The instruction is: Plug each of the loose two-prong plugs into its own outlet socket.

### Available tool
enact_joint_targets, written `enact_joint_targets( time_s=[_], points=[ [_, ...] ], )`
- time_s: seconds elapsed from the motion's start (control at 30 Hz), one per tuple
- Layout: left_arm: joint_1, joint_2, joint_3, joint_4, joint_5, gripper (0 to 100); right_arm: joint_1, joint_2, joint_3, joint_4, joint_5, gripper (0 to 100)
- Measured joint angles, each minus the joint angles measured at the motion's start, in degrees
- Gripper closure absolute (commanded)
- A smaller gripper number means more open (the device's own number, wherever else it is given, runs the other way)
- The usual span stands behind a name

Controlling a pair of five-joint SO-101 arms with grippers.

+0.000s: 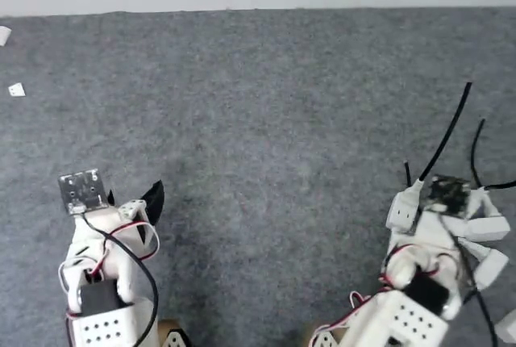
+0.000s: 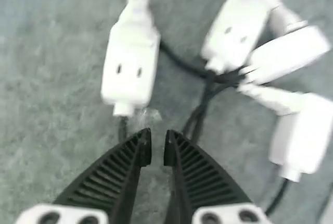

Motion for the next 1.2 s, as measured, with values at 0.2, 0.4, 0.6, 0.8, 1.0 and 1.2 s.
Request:
enact_joint_targets(
  time_s=[0.2,0.4,0.6,0.8,1.0,1.2],
  points=[
    [0.00,-10.81,2.55,8.79,-2.99,69,-2.02,-13.36,7.82,2.99,0.00,95.4],
    [0.00,-11.16,3.43,11.69,-4.13,69,-6.42,-19.69,8.53,12.31,0.09,95.9],
    [0.00,-11.16,4.75,12.31,-4.13,69,-10.64,-20.13,8.53,14.51,0.09,95.9],
    [0.00,-11.16,4.75,20.48,-4.13,69,0.18,-20.22,8.62,14.86,0.09,95.9],
    [0.00,-11.16,4.75,21.10,-4.13,80,6.68,-20.22,8.62,14.86,0.09,95.9],
    [0.00,-11.16,4.75,21.10,-4.13,98,7.03,-20.22,8.62,14.86,0.09,95.9]
  ],
)
